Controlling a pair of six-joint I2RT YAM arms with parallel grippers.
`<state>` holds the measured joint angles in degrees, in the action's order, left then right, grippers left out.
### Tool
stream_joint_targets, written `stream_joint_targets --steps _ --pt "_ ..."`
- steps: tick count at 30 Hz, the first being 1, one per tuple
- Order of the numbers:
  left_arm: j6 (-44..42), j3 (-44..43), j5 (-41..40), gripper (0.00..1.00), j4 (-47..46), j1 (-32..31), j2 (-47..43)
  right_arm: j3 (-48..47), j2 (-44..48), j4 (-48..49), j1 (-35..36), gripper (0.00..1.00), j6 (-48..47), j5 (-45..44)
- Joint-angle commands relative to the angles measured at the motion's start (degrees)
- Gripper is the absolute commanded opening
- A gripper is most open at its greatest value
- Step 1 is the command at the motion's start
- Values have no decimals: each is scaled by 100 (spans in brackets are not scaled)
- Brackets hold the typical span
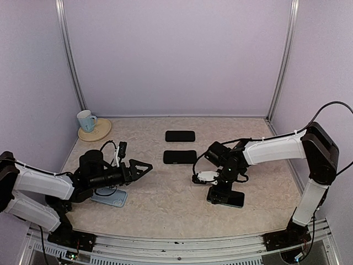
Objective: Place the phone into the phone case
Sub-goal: Pick up the phone at the center of the board.
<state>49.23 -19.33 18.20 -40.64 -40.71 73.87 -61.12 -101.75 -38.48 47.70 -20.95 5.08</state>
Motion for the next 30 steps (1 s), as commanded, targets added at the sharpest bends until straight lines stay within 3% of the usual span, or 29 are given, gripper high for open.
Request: stream_joint_targets --steps 1,6,17,30 --pt "7 -112 -15 99 -46 -37 -89 -56 -284 92 113 73 -17 299" --pt "19 -106 -104 99 57 -3 -184 -181 -327 178 201 60 -58 416" --pt "97 96 -436 99 246 147 -571 -972 -741 571 483 59 -118 385" --pt "304 390 -1779 99 1965 318 -2002 -3856 -2669 401 798 60 -351 194"
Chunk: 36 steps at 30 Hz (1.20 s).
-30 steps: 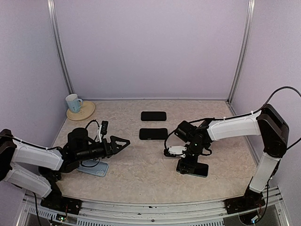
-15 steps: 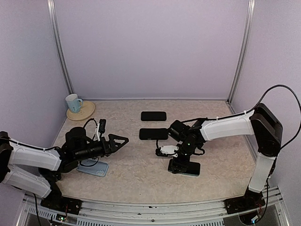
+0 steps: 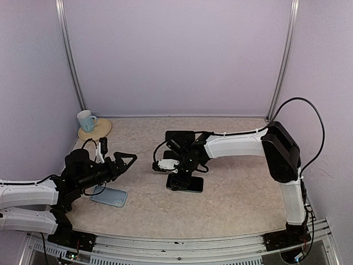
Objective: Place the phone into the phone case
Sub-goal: Pick up the phone at the center of the board.
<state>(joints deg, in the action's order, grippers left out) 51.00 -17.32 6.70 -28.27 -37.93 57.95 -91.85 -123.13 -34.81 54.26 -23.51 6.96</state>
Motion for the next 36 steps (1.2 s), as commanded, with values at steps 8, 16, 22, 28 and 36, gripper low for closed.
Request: stream_joint_targets --steps 8,16,22,28,36 --pt "335 573 -1241 99 1266 83 -1675 -2468 -1593 -243 271 61 -118 -91" --pt "504 635 -1310 99 1503 141 -1863 -2169 -1290 276 278 60 -61 -48" --pt "590 532 -1191 98 1386 194 -1374 -922 -384 1193 278 61 -193 -70" --pt "587 412 -858 97 1053 242 -866 -217 171 1764 295 61 -198 -128" --pt "307 38 6 96 795 251 -9 412 727 2423 414 61 -213 -273"
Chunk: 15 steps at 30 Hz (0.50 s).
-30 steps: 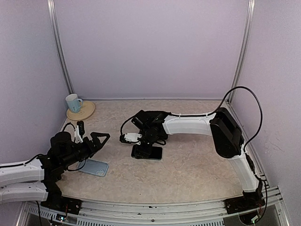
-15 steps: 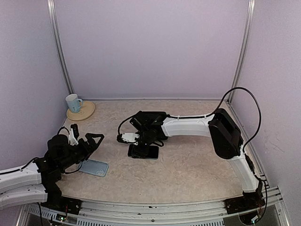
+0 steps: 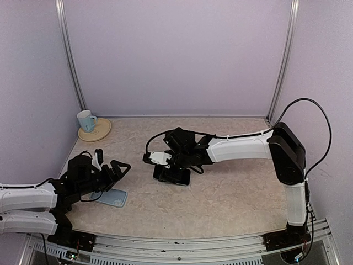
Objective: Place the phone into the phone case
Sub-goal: Pick up the phone at the center of the board, then pass from the right arm to the left
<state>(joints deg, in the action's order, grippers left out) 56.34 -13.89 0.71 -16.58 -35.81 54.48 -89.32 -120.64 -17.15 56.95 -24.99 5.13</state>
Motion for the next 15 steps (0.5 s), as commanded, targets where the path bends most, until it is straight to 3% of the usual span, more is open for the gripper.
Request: stream_joint_targets --steps 1,15 --pt "-256 -353 753 96 -458 39 435 201 525 686 168 61 -79 -95" --pt "-798 -1121 2031 92 -1157 -207 1848 725 1056 1155 480 61 -275 -324"
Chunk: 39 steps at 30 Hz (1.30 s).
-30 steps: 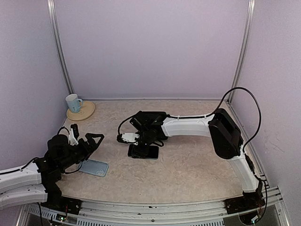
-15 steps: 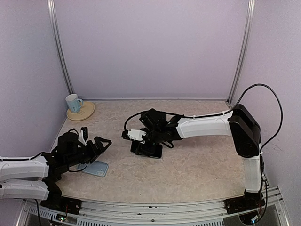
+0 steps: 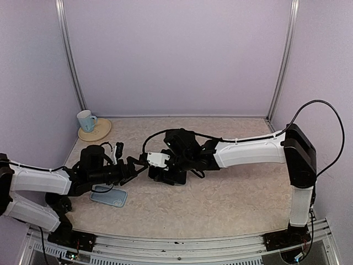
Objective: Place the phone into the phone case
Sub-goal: Pass from the right arm to the left
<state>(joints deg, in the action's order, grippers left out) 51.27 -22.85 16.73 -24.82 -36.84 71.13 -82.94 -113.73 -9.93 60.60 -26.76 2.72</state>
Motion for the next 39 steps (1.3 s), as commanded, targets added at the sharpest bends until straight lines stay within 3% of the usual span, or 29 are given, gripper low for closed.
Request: stream_joint_targets --steps 1,15,29,39 --pt "-312 -262 469 91 -345 -130 250 98 383 446 125 61 -120 -87" --pt "-462 -468 770 76 -428 -227 687 261 586 647 280 62 -382 76" --pt "-486 -624 954 44 -488 -275 864 306 603 739 415 62 -562 90" --pt "-482 -633 907 13 -462 -306 923 303 580 732 449 62 -639 -15"
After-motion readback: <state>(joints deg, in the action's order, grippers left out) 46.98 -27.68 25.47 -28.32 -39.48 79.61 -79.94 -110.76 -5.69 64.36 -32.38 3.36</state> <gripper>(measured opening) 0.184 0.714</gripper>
